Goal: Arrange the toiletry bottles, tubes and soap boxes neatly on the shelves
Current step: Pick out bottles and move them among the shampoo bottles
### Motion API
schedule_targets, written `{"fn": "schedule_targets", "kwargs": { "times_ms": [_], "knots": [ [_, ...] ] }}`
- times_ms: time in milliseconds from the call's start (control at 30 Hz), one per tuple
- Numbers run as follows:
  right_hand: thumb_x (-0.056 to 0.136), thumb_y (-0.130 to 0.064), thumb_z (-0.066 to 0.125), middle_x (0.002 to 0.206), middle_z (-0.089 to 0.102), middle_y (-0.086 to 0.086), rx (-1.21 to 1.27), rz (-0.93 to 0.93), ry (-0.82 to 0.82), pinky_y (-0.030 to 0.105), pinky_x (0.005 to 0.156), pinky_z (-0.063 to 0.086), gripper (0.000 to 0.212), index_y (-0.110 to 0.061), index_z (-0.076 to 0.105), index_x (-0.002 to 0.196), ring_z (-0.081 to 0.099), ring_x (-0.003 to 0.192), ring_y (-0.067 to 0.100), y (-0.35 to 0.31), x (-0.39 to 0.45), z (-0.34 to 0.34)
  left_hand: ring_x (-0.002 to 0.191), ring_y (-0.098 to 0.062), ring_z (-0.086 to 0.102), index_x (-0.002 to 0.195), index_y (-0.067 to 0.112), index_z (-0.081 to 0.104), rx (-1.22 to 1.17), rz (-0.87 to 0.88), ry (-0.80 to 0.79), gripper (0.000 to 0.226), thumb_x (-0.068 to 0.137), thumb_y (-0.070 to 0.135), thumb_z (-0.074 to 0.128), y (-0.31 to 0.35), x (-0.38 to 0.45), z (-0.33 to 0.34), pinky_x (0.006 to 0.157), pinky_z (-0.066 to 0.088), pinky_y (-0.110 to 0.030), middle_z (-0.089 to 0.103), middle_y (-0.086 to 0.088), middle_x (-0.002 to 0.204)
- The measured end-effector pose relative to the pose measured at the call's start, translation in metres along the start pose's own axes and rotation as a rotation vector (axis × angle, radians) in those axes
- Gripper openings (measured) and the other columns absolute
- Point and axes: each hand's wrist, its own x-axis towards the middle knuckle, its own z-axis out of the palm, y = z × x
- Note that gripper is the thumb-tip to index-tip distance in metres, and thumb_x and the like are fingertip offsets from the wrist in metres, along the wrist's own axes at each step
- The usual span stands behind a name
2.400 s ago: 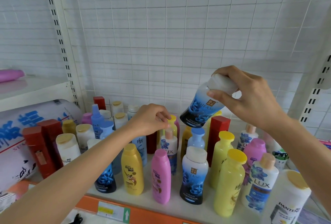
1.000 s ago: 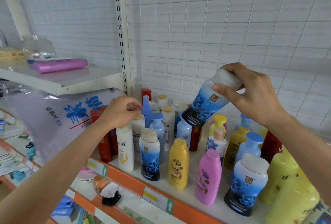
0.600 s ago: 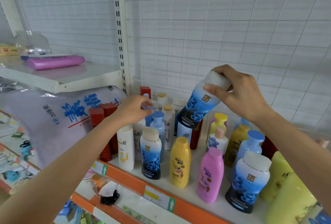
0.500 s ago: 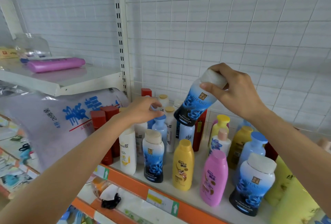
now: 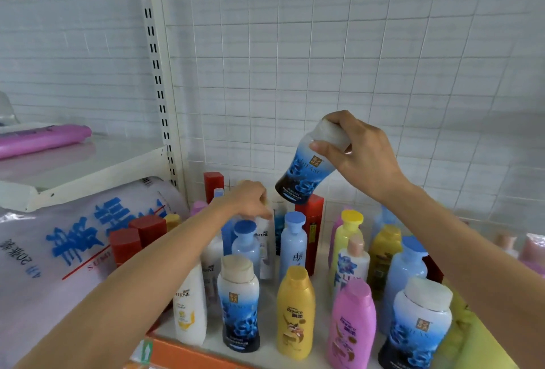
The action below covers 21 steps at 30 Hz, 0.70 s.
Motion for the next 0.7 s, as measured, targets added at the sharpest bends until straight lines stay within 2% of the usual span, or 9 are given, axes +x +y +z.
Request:
{"fn": "schedule_targets", "kwargs": {
  "times_ms": [67,133,267,333,400,467,567,633,700],
  "knots": [
    [0.084,-0.033,0.064,0.092,0.06,0.002,-0.005,-0.018,0.002,0.034,0.067,0.045,0.036,-0.01,0.054,0.111,0.047,0.073,0.018,0.005,0.005,0.002,0.088,-0.018,0.053,0.106,0.008,0.057,-0.039,0.005,0.105,0.039,0.081,0.036,0.067,-0.001,-0.004,-0.019,0.073,0.042,-0.026,0.059,-0.007,0.107],
    [0.084,-0.036,0.063,0.095,0.062,0.004,-0.014,-0.038,0.0,0.034,0.066,0.044,0.039,-0.01,0.054,0.111,0.046,0.073,0.018,0.009,0.011,0.005,0.09,-0.018,0.055,0.108,0.011,0.057,-0.096,-0.02,0.246,0.037,0.082,0.036,0.065,0.0,-0.014,-0.046,0.075,0.045,-0.028,0.06,-0.004,0.109],
    [0.086,-0.032,0.061,0.102,0.064,0.009,0.001,-0.034,-0.06,0.033,0.069,0.042,0.037,-0.01,0.052,0.114,0.051,0.078,0.025,0.013,0.025,0.019,0.058,-0.014,0.065,0.097,0.011,0.056,-0.21,-0.033,0.501,0.026,0.084,0.032,0.064,0.003,-0.044,-0.095,0.049,0.051,-0.025,0.06,0.0,0.086],
    [0.086,-0.033,0.06,0.105,0.064,0.01,-0.001,-0.029,-0.138,0.034,0.072,0.044,0.039,-0.01,0.051,0.116,0.056,0.086,0.03,0.014,0.029,0.032,0.061,-0.018,0.067,0.099,0.009,0.057,-0.204,-0.031,0.604,0.029,0.083,0.032,0.065,-0.004,-0.057,-0.107,0.056,0.056,-0.034,0.059,-0.003,0.095],
    [0.086,-0.035,0.06,0.104,0.064,0.01,0.0,-0.009,-0.218,0.034,0.074,0.044,0.041,-0.01,0.05,0.118,0.058,0.09,0.03,0.011,0.031,0.049,0.075,-0.024,0.067,0.104,0.008,0.058,-0.168,-0.041,0.69,0.034,0.082,0.032,0.065,-0.014,-0.067,-0.112,0.071,0.056,-0.043,0.058,-0.007,0.108],
    [0.086,-0.036,0.06,0.1,0.063,0.009,0.02,0.033,-0.327,0.034,0.074,0.043,0.042,-0.01,0.049,0.118,0.057,0.09,0.028,0.009,0.031,0.068,0.085,-0.027,0.065,0.107,0.009,0.057,-0.173,-0.049,0.758,0.037,0.081,0.034,0.065,-0.028,-0.074,-0.115,0.079,0.053,-0.047,0.057,-0.008,0.113],
    [0.084,-0.036,0.062,0.096,0.061,0.009,0.005,0.07,-0.603,0.031,0.068,0.041,0.044,-0.01,0.049,0.117,0.053,0.084,0.024,0.006,0.031,0.1,0.094,-0.029,0.063,0.108,0.008,0.057,-0.249,-0.058,0.858,0.038,0.08,0.032,0.067,-0.05,-0.082,-0.117,0.079,0.053,-0.05,0.057,-0.009,0.114],
    [0.082,-0.036,0.065,0.103,0.061,0.01,-0.033,0.071,-0.785,0.029,0.065,0.038,0.045,-0.011,0.051,0.116,0.05,0.083,0.02,0.005,0.028,0.121,0.098,-0.03,0.062,0.106,0.009,0.058,-0.331,-0.06,0.915,0.037,0.078,0.031,0.069,-0.064,-0.085,-0.12,0.078,0.054,-0.05,0.056,-0.009,0.113],
    [0.082,-0.035,0.065,0.117,0.057,0.011,-0.094,0.044,-0.923,0.028,0.072,0.036,0.048,-0.011,0.049,0.12,0.048,0.091,0.019,0.003,0.023,0.14,0.099,-0.029,0.061,0.104,0.01,0.059,-0.407,-0.059,0.951,0.036,0.077,0.03,0.07,-0.075,-0.089,-0.12,0.078,0.054,-0.05,0.054,-0.008,0.11]
  ]
}}
